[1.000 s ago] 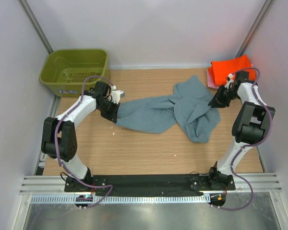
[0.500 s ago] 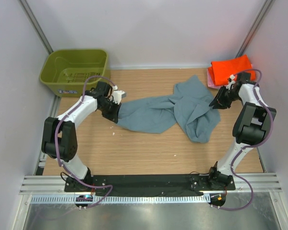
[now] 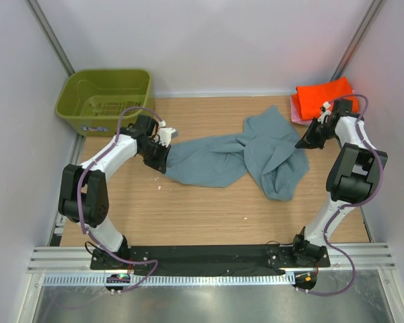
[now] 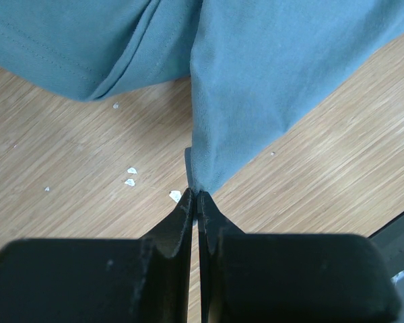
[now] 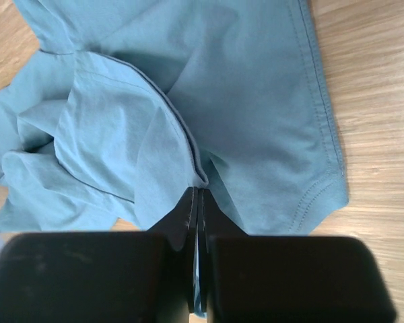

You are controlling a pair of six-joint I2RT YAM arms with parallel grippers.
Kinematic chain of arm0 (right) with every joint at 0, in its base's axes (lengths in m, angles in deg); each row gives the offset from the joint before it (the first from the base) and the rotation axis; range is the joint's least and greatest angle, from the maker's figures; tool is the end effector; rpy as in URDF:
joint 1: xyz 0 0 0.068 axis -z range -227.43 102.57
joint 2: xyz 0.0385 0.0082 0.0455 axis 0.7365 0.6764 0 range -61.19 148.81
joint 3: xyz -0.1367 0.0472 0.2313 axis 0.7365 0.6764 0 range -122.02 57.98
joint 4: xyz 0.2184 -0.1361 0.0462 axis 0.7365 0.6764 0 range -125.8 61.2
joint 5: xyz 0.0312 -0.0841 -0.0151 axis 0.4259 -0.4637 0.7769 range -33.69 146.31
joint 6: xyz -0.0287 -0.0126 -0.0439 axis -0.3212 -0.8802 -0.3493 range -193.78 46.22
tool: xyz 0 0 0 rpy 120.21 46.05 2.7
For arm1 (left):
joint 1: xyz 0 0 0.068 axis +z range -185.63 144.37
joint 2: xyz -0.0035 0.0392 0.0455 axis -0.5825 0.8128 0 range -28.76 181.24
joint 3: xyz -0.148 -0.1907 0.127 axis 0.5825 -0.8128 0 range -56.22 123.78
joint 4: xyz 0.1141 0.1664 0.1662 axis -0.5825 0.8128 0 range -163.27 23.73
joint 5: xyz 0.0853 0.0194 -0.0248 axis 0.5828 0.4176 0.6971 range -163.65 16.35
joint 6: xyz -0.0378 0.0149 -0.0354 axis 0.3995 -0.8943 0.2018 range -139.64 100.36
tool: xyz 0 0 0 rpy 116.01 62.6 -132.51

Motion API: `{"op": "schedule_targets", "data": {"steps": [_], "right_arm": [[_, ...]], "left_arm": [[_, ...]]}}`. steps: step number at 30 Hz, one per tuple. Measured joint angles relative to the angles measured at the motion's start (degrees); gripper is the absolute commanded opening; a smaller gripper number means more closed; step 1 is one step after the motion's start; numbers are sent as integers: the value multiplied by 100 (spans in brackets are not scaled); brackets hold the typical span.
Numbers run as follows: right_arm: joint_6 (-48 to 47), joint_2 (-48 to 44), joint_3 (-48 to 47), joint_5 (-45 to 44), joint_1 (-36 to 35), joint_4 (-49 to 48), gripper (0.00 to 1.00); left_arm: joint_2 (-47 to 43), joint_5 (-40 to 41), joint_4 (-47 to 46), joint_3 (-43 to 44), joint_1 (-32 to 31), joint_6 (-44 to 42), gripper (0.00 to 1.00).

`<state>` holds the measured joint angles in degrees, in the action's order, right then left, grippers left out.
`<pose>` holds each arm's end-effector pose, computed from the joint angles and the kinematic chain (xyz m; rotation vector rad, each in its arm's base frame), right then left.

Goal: Fold and stack the t-shirts
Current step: Flatten the tshirt out

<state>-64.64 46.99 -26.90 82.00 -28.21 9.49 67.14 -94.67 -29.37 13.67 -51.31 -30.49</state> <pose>0.3732 -0.1138 0.2237 0.5445 2.6253 0.5643 0.3147 -0.1016 0.2219 0.7217 2.6658 -0.5323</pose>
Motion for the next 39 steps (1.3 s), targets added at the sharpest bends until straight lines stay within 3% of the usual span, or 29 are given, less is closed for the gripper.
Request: {"op": "schedule_targets", "data": {"steps": [6,10,16,24,33,39], "right_arm": [[0,61,-269,-26,0,11,1],[-59,61,-1012,-118,-4,103,1],[-317,-20,-2653,-153,-4,31,1],[-876,-297,-3526,-155,-4,155,1],[-1327,-839,-4723,-68,-4,52,1],[-1224,-2129,-4288,-4,-4,-487,1]], "left_arm": [[-2,33,11,22,2,-4,3],[-4,212,190,365,11,-96,3],[-50,402,339,1628,17,-289,2],[-26,645,614,3407,17,-415,2],[557,844,1200,6693,-33,-590,0],[214,1447,1108,6782,-409,-688,0]]}}
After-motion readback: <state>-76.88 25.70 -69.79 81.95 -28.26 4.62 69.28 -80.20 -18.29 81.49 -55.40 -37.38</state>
